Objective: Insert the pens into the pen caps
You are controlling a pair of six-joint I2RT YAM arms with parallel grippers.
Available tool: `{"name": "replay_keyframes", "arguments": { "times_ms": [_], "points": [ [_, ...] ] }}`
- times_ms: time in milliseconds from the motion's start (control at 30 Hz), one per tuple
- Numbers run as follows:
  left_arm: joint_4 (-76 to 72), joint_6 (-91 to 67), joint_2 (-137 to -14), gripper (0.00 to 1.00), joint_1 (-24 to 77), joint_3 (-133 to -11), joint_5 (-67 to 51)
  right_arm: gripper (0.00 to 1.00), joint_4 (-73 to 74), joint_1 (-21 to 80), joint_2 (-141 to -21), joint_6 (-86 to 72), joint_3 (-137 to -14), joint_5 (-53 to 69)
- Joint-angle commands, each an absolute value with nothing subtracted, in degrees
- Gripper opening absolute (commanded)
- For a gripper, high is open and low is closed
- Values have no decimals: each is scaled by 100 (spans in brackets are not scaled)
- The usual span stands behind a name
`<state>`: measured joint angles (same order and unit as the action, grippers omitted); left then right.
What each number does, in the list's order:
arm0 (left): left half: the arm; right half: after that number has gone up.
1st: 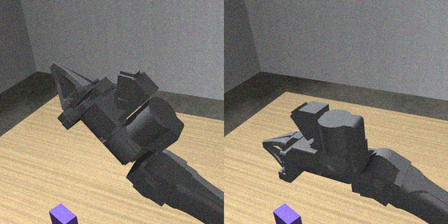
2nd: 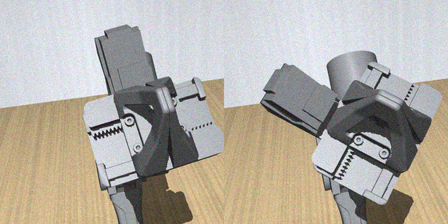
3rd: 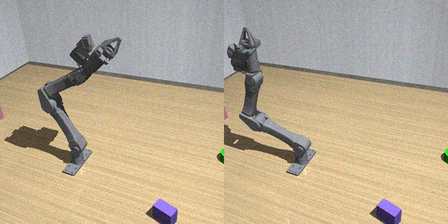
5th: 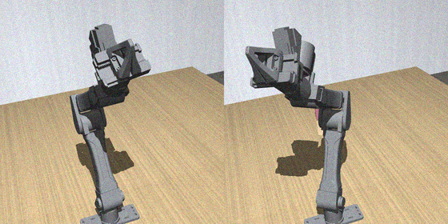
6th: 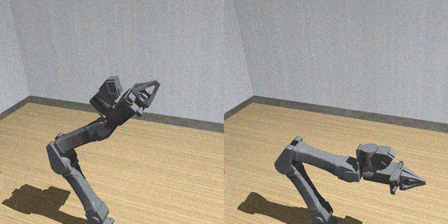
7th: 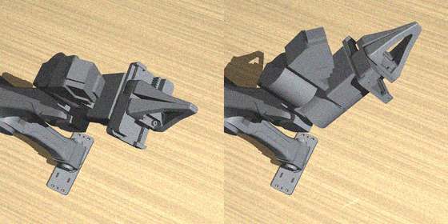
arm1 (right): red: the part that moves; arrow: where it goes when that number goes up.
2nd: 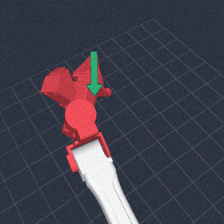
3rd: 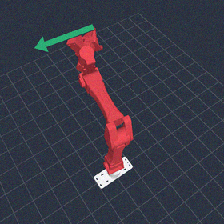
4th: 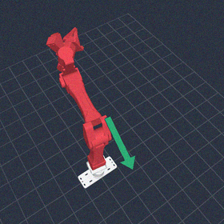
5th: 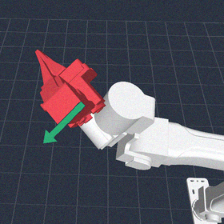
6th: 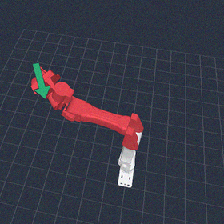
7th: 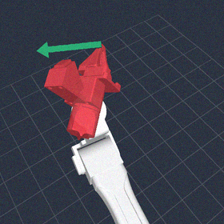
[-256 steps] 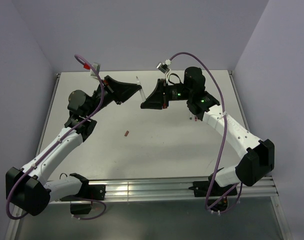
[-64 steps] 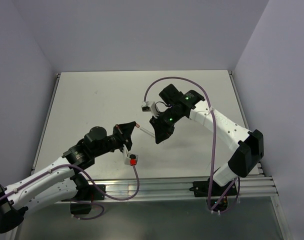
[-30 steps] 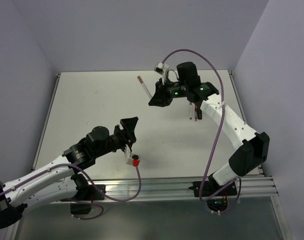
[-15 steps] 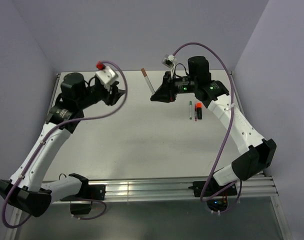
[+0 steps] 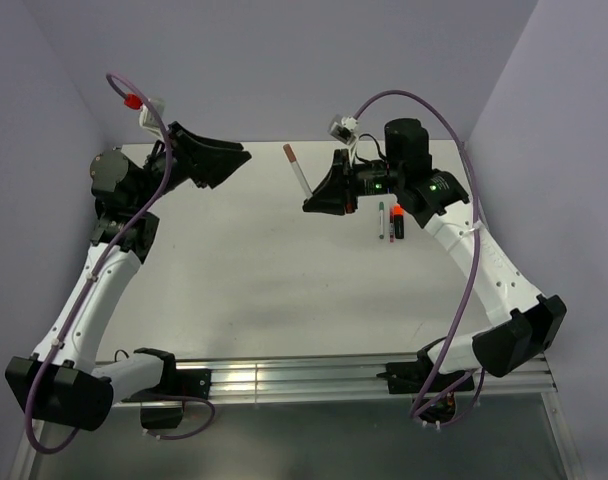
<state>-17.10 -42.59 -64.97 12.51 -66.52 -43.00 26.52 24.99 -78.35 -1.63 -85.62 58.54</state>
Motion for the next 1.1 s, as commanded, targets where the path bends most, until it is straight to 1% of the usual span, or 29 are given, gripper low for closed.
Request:
{"name": "replay_keyframes", "arguments": {
  "times_ms": [0, 100, 200, 333, 533, 567, 667, 1067],
  "points": [
    [-3014, -5632, -6696, 61, 1239, -6792, -4632, 0, 2461, 2566, -7664, -62, -8411, 6319],
    [-2998, -5958, -6943, 63, 1248, -7092, -4869, 0, 2461, 2663, -7655, -62, -8288, 6302],
    [-2576, -5661, -6882, 65, 1371, -7110, -4588, 0, 2443, 2812, -7699, -62, -8244, 6319],
    [-2566, -5520, -6864, 63, 1529, -6988, -4614, 0, 2443, 2935, -7761, -97, -8279, 6311],
    [-2645, -5458, -6838, 56, 1722, -6847, -4605, 0, 2426, 2971, -7822, -184, -8288, 6258],
    [-2680, -5467, -6847, 53, 1740, -6829, -4623, 0, 2417, 2971, -7840, -202, -8288, 6249],
    [-2777, -5502, -6847, 48, 1845, -6785, -4667, 0, 2391, 2979, -7866, -255, -8306, 6275],
    [-2760, -5397, -6952, 45, 2100, -6820, -4737, 0, 2364, 2988, -7866, -316, -8297, 6267]
  ]
}}
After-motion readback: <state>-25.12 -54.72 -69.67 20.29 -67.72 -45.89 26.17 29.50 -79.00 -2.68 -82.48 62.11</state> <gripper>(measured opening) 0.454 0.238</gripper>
